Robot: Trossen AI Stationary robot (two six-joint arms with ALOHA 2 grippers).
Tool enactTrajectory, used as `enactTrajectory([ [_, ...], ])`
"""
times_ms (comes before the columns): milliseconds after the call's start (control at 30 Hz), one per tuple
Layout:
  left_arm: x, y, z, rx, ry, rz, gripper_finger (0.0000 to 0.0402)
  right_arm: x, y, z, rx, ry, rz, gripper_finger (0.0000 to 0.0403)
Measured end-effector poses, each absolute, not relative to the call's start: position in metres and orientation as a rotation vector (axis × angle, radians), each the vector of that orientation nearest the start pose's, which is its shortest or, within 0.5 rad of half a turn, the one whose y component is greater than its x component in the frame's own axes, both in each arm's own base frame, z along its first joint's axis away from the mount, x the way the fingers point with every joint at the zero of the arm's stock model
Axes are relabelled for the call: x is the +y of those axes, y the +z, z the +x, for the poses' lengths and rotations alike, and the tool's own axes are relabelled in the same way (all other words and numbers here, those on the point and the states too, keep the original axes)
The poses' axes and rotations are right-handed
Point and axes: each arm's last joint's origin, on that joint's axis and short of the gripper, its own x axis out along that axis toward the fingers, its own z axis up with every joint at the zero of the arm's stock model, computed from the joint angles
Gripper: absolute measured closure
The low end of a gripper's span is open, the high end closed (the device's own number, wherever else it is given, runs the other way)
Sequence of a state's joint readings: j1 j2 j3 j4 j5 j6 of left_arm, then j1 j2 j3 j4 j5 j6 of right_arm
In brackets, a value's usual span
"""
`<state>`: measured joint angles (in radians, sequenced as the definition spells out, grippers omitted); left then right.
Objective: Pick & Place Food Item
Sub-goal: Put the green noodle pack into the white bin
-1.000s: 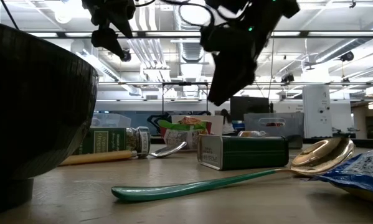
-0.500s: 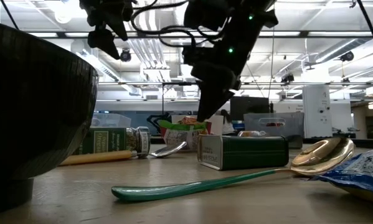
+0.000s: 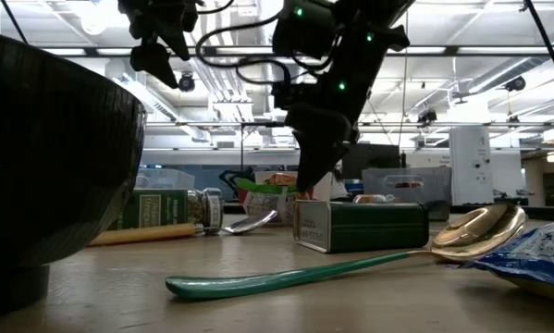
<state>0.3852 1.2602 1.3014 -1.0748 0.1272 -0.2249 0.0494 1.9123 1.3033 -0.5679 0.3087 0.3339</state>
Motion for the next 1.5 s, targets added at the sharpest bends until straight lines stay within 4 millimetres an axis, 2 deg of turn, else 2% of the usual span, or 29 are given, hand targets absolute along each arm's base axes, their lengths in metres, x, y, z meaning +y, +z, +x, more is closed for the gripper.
enactTrajectory([
  [167, 0.083, 0.342, 0.215, 0.976, 0.348, -0.468, 0.0014, 0.01, 0.166, 0.381, 1.126, -0.421, 0.085, 0.0196],
  [567, 0.084, 0.342, 0.215, 0.977, 0.352, -0.466, 0.0014, 0.009, 0.176, 0.379, 1.103, -0.417, 0.09, 0.0385],
  [767, 0.084, 0.342, 0.215, 0.976, 0.352, -0.467, 0.0014, 0.011, 0.176, 0.379, 1.111, -0.381, 0.13, 0.0394],
  [933, 0.084, 0.342, 0.215, 0.977, 0.352, -0.467, 0.0014, 0.012, 0.184, 0.377, 1.098, -0.364, 0.203, 0.0395],
  [1200, 0.083, 0.342, 0.215, 0.977, 0.353, -0.468, 0.0014, 0.008, 0.22, 0.366, 1.001, -0.377, 0.275, 0.0395],
  [1500, 0.083, 0.342, 0.215, 0.977, 0.353, -0.469, 0.0014, -0.017, 0.26, 0.349, 0.88, -0.424, 0.326, 0.0396],
])
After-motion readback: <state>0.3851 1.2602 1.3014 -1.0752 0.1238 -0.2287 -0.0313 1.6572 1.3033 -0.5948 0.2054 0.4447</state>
